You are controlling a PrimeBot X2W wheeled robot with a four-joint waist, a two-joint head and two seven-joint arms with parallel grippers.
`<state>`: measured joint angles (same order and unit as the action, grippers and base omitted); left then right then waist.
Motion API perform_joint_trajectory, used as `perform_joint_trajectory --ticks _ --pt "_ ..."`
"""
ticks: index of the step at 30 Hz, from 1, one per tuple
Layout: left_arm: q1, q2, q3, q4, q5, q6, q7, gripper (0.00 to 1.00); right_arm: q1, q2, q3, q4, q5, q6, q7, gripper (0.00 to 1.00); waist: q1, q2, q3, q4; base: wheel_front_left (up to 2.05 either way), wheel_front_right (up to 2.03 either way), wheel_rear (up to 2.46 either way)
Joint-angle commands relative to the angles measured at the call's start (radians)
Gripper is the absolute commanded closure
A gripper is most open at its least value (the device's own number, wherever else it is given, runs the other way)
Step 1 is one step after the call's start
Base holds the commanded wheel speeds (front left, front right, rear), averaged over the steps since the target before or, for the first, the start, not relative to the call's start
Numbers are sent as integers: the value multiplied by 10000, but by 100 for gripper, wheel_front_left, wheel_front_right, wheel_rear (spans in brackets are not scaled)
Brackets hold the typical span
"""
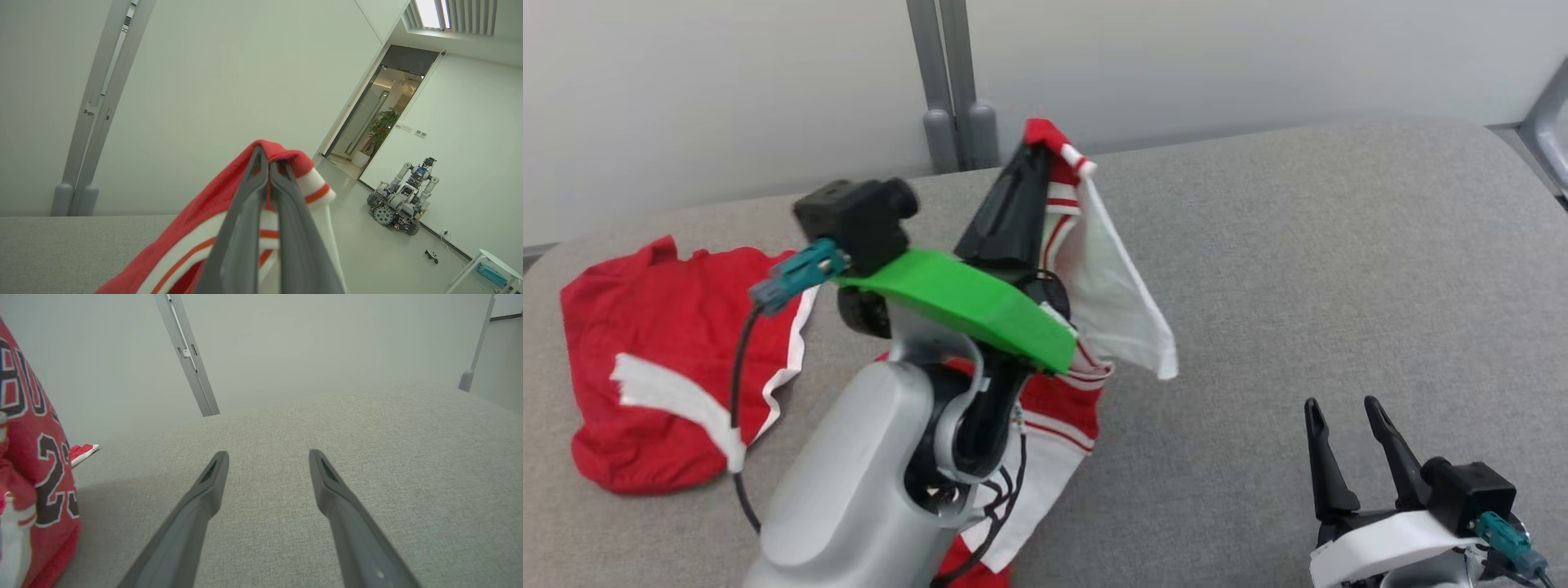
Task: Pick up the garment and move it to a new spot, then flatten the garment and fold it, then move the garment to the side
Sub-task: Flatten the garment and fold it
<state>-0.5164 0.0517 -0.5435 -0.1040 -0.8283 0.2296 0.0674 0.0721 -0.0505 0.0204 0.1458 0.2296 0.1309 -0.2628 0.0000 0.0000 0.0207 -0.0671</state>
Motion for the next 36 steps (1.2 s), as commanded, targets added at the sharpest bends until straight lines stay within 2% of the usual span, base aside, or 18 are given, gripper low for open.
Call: perform_joint_trajectory --ticks 1,5,8,9,10,11,12,18,22,25,28,33,36 --pt "-514 -6 -413 469 -385 25 -181 100 -276 -10 52 22 72 -3 -31 0 0 0 745 -666 0 0 0" --pt "-1734 1 -1674 2050 -1114 157 -686 100 -722 -7 237 94 285 -3 -31 0 0 0 1354 -1286 0 0 0" --pt "-2495 1 -2262 3015 -1689 290 -1132 100 -940 -9 415 174 446 -3 -31 0 0 0 1644 -1712 0 0 0" --pt "-2827 4 -2517 3389 -2127 334 -1425 95 -1022 -9 446 213 519 -3 -31 0 0 0 1734 -1869 0 0 0" --pt "-3023 5 -2648 3620 -2387 369 -1656 72 -1065 -8 478 224 546 -3 -31 0 0 0 1786 -1968 0 0 0" --pt "-3277 8 -2849 3918 -2702 422 -1954 57 -1109 -6 533 250 596 -3 -31 0 0 0 1850 -2088 0 0 0" --pt "-3436 9 -3032 4174 -2920 446 -2098 0 -1149 -2 569 264 629 -3 -31 0 0 0 1888 -2164 0 0 0" --pt "-3846 16 -4238 4948 -4464 243 -2651 0 -1133 -6 403 310 654 -1 -31 0 0 0 1883 -2364 0 0 0" --pt "-3660 17 -4699 5276 -4512 57 -3025 0 -971 -9 202 297 517 -1 -31 0 0 0 1683 -2207 0 0 0" --pt "-3172 50 -4762 5451 -4119 -55 -3243 0 -796 -7 42 259 387 -1 -31 0 0 0 1445 -1976 0 0 0" --pt "-2498 449 -4603 5214 -3392 8 -3336 0 -543 -9 -142 238 246 -1 -31 0 0 0 1120 -1665 0 0 0" --pt "-375 1392 -3465 3815 -1044 801 -3308 0 -173 -9 -339 150 -34 -1 -31 0 0 0 646 -1205 0 0 0" --pt "803 2024 -3334 3168 103 1095 -3314 0 3 -15 -493 78 -250 -3 -31 0 0 0 383 -911 0 0 0"
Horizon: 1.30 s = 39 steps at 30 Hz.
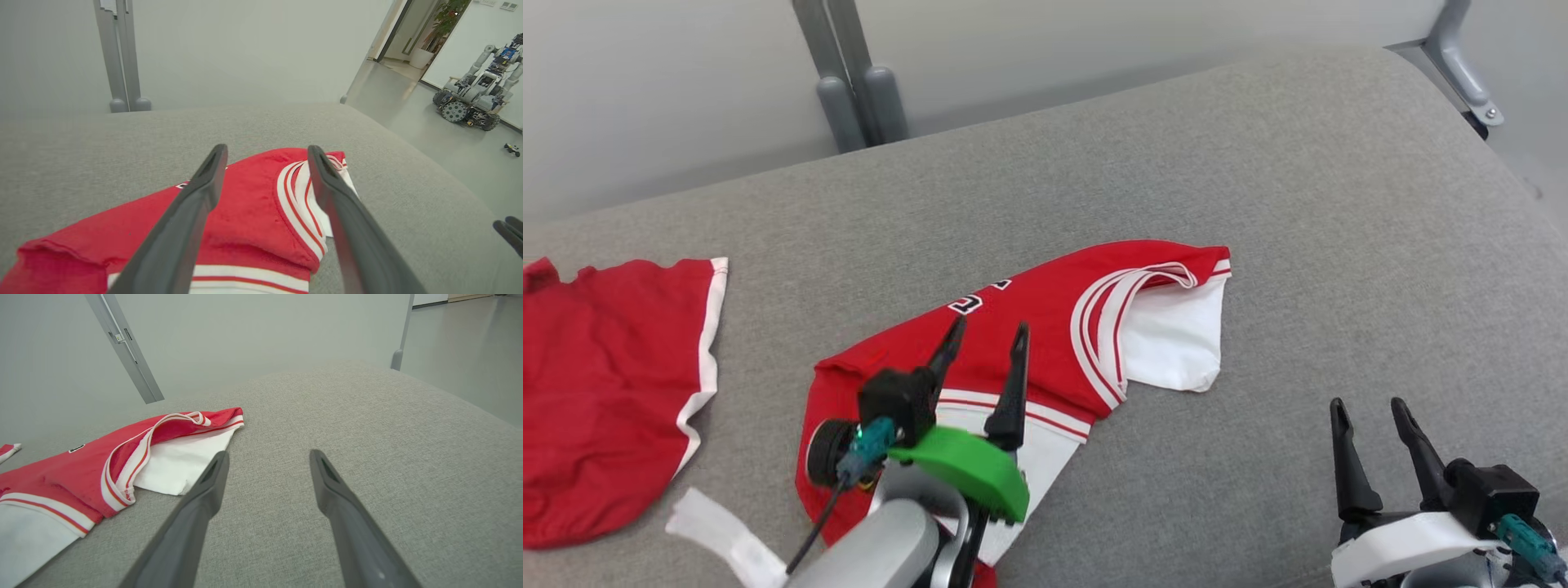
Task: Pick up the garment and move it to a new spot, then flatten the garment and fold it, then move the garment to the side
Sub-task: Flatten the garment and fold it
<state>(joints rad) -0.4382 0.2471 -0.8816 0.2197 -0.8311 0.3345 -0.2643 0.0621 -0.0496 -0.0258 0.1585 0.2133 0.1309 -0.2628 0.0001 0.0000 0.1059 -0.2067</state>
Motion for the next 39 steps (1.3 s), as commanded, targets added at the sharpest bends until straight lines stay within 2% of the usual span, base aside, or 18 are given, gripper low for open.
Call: perform_joint_trajectory --ticks 1,4,7,15,21,22,23,29,35,39 --pt "321 222 -9 -155 406 96 3 0 150 -23 -71 -71 -149 -1 -31 0 -1 0 -547 569 0 0 0" --pt "1143 585 -402 -202 1317 273 4 0 263 -20 -114 -138 -313 -1 -31 0 -1 0 -697 760 0 0 0" --pt "1534 577 -869 103 1553 135 79 0 263 -20 -95 -160 -404 -1 -31 0 -1 0 -722 847 0 0 0" --pt "1047 -127 -2228 2078 1941 -777 1058 0 -8 -20 162 -199 -429 -3 -31 0 -1 0 -340 796 0 0 0" --pt "585 -546 -2406 3618 2023 -912 1177 0 -7 -43 239 -151 -304 -3 -31 0 -1 0 -155 582 0 0 0" --pt "576 -619 -2391 3798 1907 -1003 1214 73 42 -42 225 -152 -301 -3 -31 0 -1 0 -150 557 0 0 0" --pt "557 -640 -2380 3920 1857 -1060 1223 100 75 -41 218 -152 -302 -1 -31 0 -1 0 -145 539 0 0 0" --pt "302 -823 -2194 3820 1542 -1414 1281 100 152 -40 180 -118 -309 -3 -31 0 -1 0 -175 492 0 0 0" --pt "-276 -958 -1717 2346 1060 -1637 1517 100 0 -35 268 -80 -313 -1 -31 0 -1 0 -195 468 0 0 0" --pt "-840 -1149 -1694 1416 928 -1754 2051 100 -82 -30 360 -49 -278 -3 -31 0 -1 0 -203 330 0 0 0"
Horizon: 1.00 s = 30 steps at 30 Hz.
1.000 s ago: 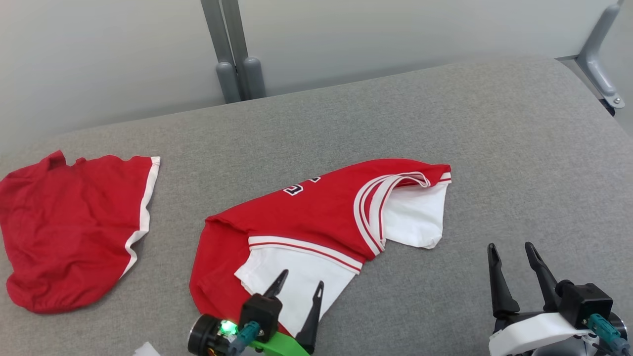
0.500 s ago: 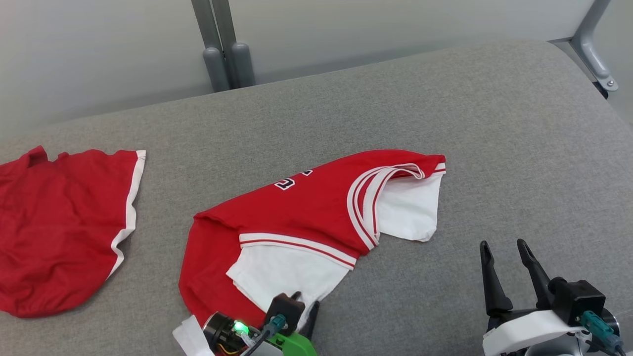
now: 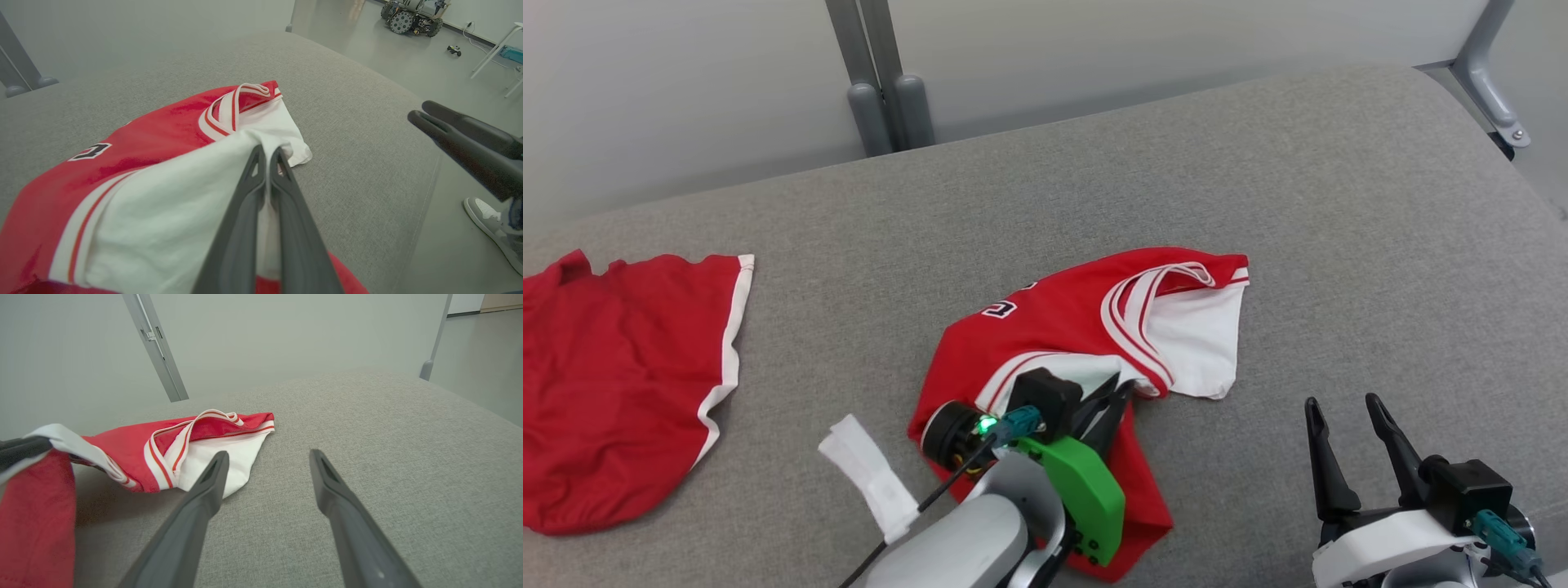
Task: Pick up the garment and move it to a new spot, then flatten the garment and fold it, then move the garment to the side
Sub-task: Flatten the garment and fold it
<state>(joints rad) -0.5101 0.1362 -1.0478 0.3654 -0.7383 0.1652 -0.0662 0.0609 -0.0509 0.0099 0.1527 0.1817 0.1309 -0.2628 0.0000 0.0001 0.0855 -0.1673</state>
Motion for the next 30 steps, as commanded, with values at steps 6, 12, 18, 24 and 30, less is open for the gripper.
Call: perform_joint_trajectory --ticks 6,12,18,24,30 --pt "-821 -571 -521 -306 -299 -758 860 91 -330 -8 53 -17 141 -3 -31 0 0 -1 302 -535 0 0 0" --pt "-664 -839 -600 572 -1012 -1104 414 0 -487 -10 203 45 416 -3 -30 0 0 -1 649 -994 0 0 0" --pt "70 -516 -130 494 -1669 -916 -221 0 -109 -11 -142 44 464 -3 -30 0 0 -1 571 -827 0 0 0" --pt "1701 1005 797 -1163 -2271 125 -754 0 84 -6 -261 5 494 -1 -30 0 0 -1 266 -397 0 0 0" --pt "3128 2319 1053 -2658 -2659 1181 -338 0 179 -7 -210 -40 336 -1 -30 0 0 -1 39 195 0 0 0"
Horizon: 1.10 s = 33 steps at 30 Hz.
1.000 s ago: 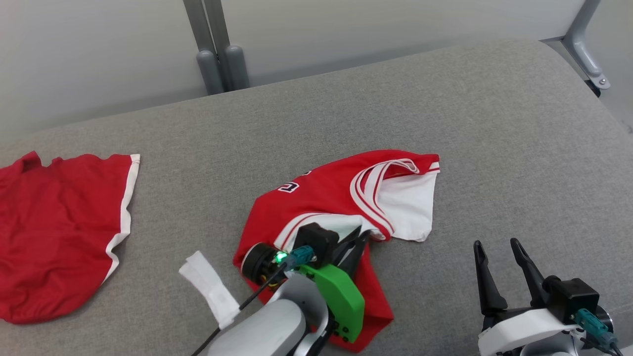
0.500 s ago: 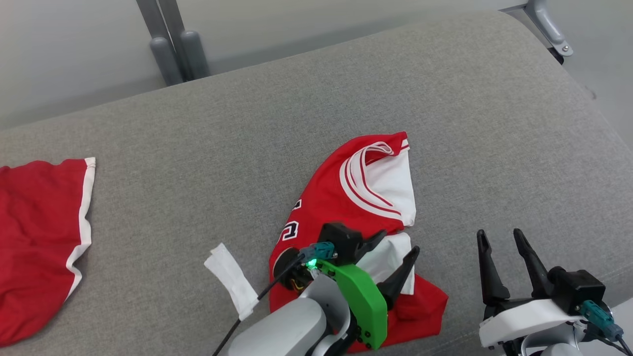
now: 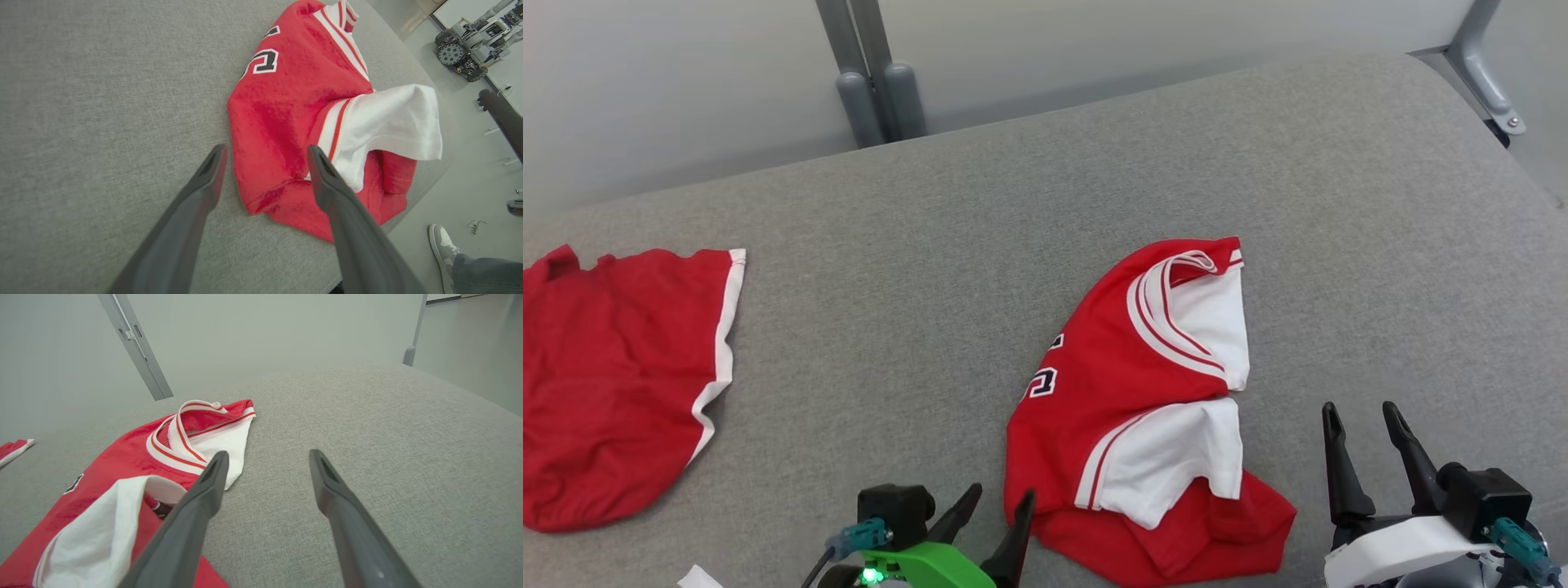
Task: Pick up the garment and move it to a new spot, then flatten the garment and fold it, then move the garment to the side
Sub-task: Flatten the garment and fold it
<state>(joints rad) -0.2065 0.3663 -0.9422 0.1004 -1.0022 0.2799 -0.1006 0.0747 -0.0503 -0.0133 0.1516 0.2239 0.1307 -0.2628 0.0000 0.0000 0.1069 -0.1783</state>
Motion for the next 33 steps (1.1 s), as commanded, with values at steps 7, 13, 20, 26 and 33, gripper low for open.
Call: perform_joint_trajectory --ticks 7,13,20,26,33 --pt "102 -462 -392 754 -387 -82 726 0 -214 -13 146 -58 -334 1 -30 0 0 0 -20 645 0 0 0" --pt "-64 -1270 -697 2229 -682 -553 994 0 -363 -59 156 -108 -406 -1 -30 0 0 0 285 552 0 0 0" --pt "-160 -2071 -685 3701 -1010 -1225 824 50 -283 -100 124 -126 -422 -1 -30 0 0 0 446 420 0 0 0" --pt "-272 -2500 -450 4637 -1246 -1831 339 100 -330 -91 90 -95 -445 -1 -30 0 0 0 433 393 0 0 0" --pt "-962 -1077 327 3675 -422 -932 -890 100 -6 -46 -80 -85 -368 -1 -30 0 0 0 40 600 0 0 0"
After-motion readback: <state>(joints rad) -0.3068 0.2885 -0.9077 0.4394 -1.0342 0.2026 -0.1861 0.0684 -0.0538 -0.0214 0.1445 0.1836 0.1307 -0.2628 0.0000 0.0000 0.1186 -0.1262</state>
